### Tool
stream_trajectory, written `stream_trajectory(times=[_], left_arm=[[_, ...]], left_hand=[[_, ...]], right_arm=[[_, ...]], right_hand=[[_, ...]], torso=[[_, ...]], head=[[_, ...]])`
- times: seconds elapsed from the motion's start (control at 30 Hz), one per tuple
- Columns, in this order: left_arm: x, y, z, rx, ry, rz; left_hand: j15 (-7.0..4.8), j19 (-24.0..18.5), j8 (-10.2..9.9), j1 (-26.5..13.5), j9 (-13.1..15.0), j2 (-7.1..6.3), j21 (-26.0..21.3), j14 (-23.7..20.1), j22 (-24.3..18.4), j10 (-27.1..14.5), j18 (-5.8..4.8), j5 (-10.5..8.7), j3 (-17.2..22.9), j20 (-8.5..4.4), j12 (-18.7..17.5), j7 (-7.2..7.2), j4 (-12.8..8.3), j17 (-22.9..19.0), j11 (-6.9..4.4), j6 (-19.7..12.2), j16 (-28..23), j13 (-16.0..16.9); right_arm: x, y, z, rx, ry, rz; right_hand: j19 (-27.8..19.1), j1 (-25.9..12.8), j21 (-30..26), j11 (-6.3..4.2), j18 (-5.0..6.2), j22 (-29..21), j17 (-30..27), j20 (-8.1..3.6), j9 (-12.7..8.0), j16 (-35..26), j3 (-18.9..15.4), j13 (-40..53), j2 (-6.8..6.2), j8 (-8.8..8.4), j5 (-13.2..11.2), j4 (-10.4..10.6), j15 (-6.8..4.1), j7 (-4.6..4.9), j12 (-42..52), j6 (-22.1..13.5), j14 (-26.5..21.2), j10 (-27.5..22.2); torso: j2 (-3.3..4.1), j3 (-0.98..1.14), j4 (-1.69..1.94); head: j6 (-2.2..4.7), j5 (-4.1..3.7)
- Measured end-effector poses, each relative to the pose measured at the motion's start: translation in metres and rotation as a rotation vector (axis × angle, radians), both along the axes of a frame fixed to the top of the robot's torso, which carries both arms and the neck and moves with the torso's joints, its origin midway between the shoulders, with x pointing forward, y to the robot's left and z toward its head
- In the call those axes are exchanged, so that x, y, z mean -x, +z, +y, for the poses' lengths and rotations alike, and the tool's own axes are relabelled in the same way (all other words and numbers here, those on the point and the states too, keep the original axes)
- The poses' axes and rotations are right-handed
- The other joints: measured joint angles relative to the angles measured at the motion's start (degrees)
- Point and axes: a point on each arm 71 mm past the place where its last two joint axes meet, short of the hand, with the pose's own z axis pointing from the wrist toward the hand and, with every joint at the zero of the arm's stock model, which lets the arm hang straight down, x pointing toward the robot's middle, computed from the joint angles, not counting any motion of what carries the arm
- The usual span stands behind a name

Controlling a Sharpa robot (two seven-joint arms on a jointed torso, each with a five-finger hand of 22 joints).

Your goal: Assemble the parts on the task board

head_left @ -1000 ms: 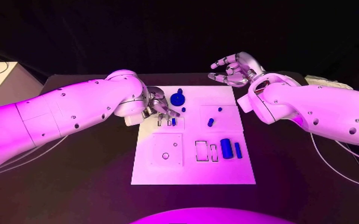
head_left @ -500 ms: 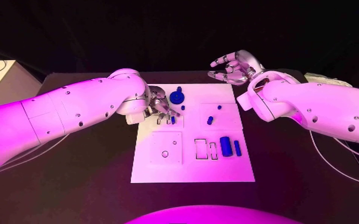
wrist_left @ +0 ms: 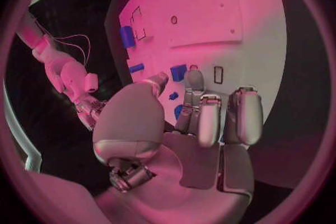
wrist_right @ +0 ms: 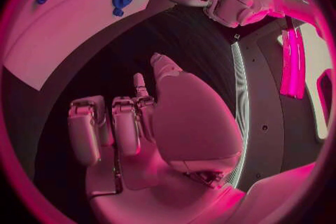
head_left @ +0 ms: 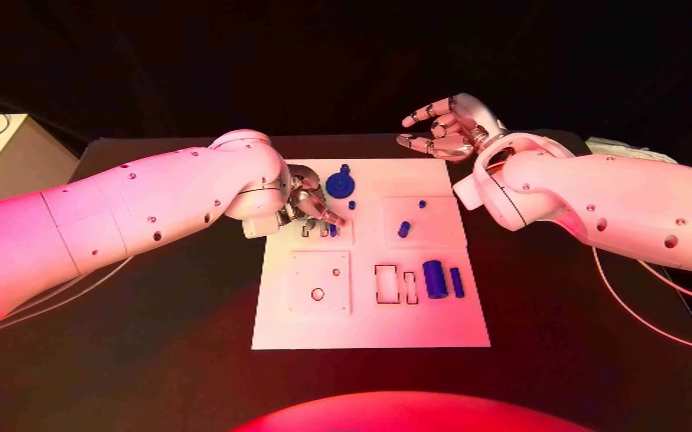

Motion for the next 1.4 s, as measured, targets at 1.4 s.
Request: stream_trajectory(times=[1.4], left_arm=[[0.006, 0.002, 0.011, 0.068, 0.058, 0.014]], left_hand=[[-1.25, 0.18, 3.78, -2.54, 12.91, -4.34, 0.0, 0.0, 0.3, 4.76, -0.01, 15.7, 25.31, -0.65, 5.42, -1.4, -5.54, -0.01, -1.45, 0.41, 0.21, 7.7]], right_arm=[[-0.002, -0.007, -0.004, 0.017, -0.006, 0.034]], right_hand=[[0.0, 0.0, 0.0, 0.0, 0.0, 0.01, -0.02, 0.0, -0.01, 0.0, 0.33, -0.02, 0.0, 0.0, 0.23, 0.01, 0.0, 0.0, 0.0, 0.0, 0.0, 0.0]], torso=[[-0.17, 0.07, 0.12]], head=[[-0.19, -0.13]])
